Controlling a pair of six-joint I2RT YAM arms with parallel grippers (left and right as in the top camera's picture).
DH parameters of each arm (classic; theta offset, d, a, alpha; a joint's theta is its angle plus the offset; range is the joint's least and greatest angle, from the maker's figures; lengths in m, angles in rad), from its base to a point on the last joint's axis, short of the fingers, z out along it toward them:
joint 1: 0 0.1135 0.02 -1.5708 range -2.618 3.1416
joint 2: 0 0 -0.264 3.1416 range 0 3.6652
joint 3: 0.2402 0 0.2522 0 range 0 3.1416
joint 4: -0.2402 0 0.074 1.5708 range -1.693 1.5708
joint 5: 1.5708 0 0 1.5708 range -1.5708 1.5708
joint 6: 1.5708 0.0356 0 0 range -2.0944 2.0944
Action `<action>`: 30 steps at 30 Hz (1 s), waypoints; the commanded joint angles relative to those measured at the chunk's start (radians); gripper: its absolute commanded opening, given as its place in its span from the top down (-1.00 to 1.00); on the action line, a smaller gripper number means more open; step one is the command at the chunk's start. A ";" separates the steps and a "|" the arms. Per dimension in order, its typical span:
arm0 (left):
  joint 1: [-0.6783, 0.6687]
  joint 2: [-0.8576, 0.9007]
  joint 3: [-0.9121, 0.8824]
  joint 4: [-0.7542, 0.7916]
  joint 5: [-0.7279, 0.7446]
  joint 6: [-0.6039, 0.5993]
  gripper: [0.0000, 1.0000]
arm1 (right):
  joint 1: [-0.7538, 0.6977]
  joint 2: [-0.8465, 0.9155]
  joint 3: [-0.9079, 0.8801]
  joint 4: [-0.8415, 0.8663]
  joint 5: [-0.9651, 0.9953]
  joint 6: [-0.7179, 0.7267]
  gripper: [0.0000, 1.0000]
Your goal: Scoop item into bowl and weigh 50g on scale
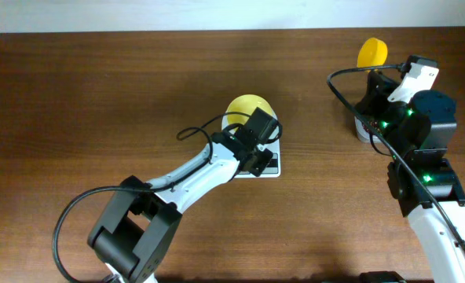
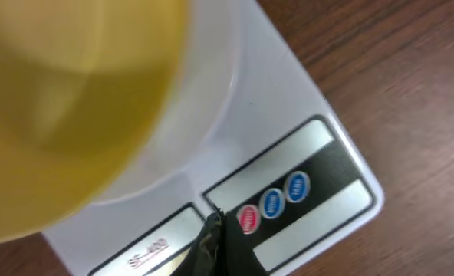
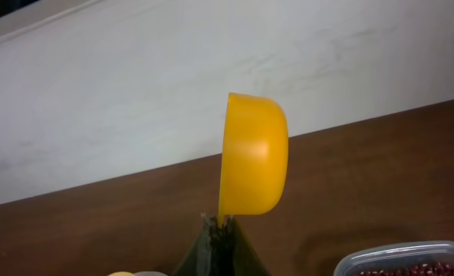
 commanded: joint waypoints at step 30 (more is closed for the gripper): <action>-0.062 0.092 0.012 0.015 -0.094 -0.040 1.00 | -0.006 0.015 0.021 0.008 0.009 0.008 0.92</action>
